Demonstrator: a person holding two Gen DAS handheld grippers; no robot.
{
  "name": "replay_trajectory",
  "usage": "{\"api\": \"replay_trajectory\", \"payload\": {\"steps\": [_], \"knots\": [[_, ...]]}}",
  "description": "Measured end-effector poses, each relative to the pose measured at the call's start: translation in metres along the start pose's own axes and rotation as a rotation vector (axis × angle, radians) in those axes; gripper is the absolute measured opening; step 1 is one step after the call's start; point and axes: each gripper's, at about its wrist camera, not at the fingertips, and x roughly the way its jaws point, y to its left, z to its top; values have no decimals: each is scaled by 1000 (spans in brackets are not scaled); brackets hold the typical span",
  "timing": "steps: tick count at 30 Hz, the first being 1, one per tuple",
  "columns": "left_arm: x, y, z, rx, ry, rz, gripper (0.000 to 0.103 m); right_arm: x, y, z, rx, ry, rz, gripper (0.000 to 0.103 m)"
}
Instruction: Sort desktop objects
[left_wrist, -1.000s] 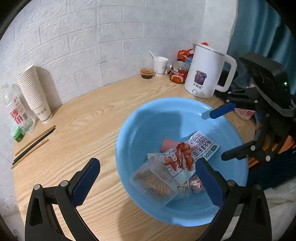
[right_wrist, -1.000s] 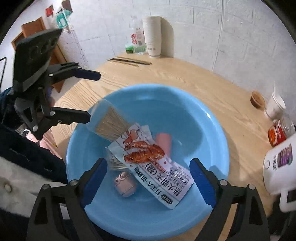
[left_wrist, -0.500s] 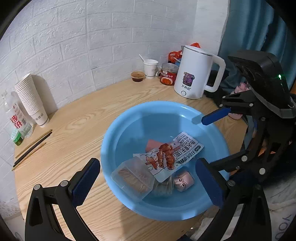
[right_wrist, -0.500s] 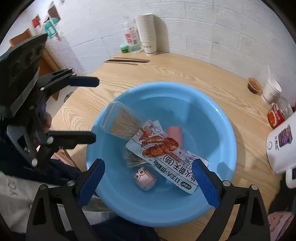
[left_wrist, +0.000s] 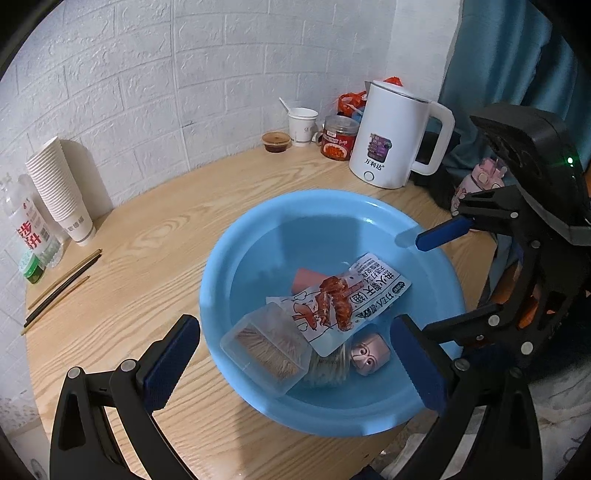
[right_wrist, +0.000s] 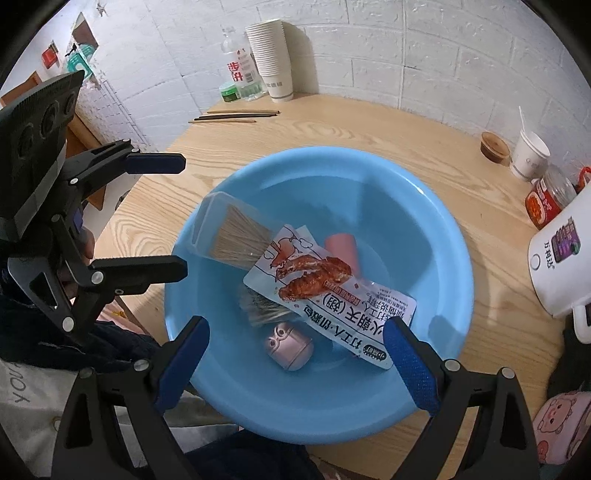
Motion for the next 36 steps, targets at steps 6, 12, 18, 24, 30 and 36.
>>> {"api": "replay_trajectory", "payload": {"steps": [6,12,18,24,30,36], "knots": [[2,3,3,-15,32,32,103,-8,-14,-3,98,-6,-7,96],[-1,4,11,-31,48,120,103,-26,-27,4,209,-32,-3,96],[-17,7,21,-98,64,146,103,-41,-28,7,286,-16,-49,96],[-37,7,35,-174,74,139,103,-60,-23,14,352,12,-83,96],[-37,7,31,-253,136,173,103,-71,-12,20,375,18,-148,96],[-52,8,28,-230,124,218,103,-75,1,22,418,27,-151,96]]}}
